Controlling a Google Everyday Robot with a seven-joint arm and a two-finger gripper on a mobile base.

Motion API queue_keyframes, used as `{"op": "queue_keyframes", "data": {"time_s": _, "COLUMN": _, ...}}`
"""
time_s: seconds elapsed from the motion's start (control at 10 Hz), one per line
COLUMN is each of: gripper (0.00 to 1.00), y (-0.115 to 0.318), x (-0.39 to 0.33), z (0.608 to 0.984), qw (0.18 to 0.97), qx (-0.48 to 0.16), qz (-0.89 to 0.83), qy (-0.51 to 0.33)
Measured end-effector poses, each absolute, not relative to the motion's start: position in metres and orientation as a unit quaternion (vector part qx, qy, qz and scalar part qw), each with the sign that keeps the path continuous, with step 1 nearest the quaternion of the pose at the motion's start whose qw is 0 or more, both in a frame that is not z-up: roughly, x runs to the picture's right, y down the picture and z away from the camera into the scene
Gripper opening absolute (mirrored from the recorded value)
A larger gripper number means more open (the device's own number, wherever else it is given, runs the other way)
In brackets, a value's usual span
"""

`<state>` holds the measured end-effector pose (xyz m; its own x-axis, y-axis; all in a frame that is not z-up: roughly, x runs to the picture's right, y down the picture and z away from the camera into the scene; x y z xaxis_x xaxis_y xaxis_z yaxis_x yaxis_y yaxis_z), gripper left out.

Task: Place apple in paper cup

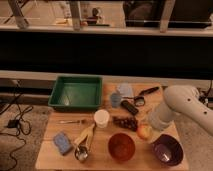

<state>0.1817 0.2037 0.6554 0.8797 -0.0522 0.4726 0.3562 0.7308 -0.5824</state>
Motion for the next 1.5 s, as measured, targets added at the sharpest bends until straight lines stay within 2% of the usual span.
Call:
{"op": "queue_keyframes", "data": {"time_s": 0.4, "gripper": 0.0, "y": 0.207, "x": 0.142, "z": 0.627, "qw": 0.877, "qx": -0.365, "qz": -0.163, "qy": -0.266}}
{"op": "queue_keyframes", "data": {"time_s": 1.5, "gripper": 0.0, "y": 0.209, "x": 0.13, "z": 0.622, "qw": 0.871, "qx": -0.359, "qz": -0.176, "qy": -0.285}}
